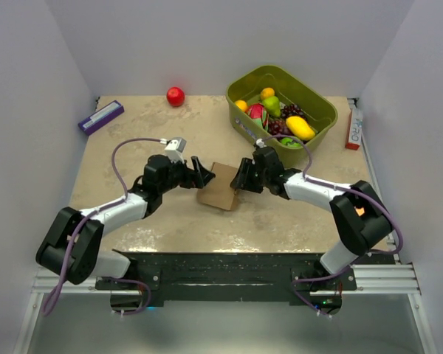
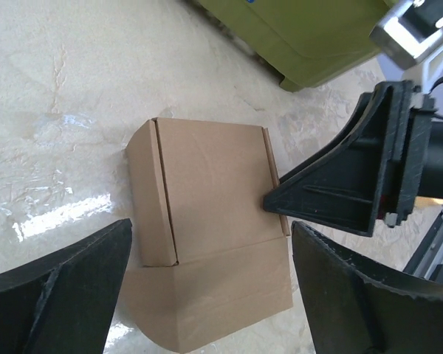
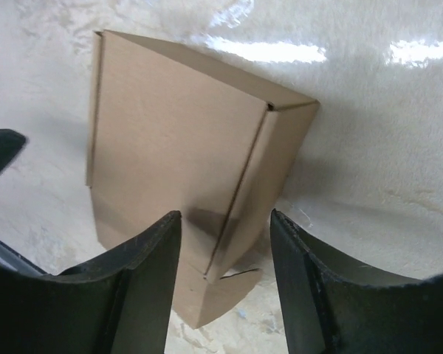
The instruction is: Fold the paper box
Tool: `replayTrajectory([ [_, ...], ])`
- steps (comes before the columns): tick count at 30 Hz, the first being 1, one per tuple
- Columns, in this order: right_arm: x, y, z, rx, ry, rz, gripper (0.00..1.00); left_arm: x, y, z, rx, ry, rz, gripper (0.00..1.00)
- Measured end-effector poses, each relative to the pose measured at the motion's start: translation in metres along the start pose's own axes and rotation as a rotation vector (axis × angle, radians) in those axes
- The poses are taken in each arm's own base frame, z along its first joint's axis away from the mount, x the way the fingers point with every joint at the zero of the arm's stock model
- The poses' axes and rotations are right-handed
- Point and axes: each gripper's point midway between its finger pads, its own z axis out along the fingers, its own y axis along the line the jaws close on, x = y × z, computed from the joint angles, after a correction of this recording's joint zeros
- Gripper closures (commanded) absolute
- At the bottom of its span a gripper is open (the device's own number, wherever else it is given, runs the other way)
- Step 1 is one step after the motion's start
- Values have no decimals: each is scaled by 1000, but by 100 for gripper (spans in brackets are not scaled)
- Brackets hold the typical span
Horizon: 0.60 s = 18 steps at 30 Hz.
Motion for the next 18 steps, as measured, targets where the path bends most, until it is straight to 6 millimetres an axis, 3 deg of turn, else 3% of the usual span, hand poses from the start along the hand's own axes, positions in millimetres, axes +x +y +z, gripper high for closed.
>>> replayTrajectory([
  [7, 6, -4, 4, -52, 5, 44, 72, -8, 3, -10, 2, -17, -10, 4],
  [14, 3, -9, 0, -116, -20, 93, 100, -11, 2, -13, 17, -19, -31, 3],
  [18, 5, -18, 0, -127, -25, 117, 100, -7, 2, -13, 29, -10, -39, 2],
])
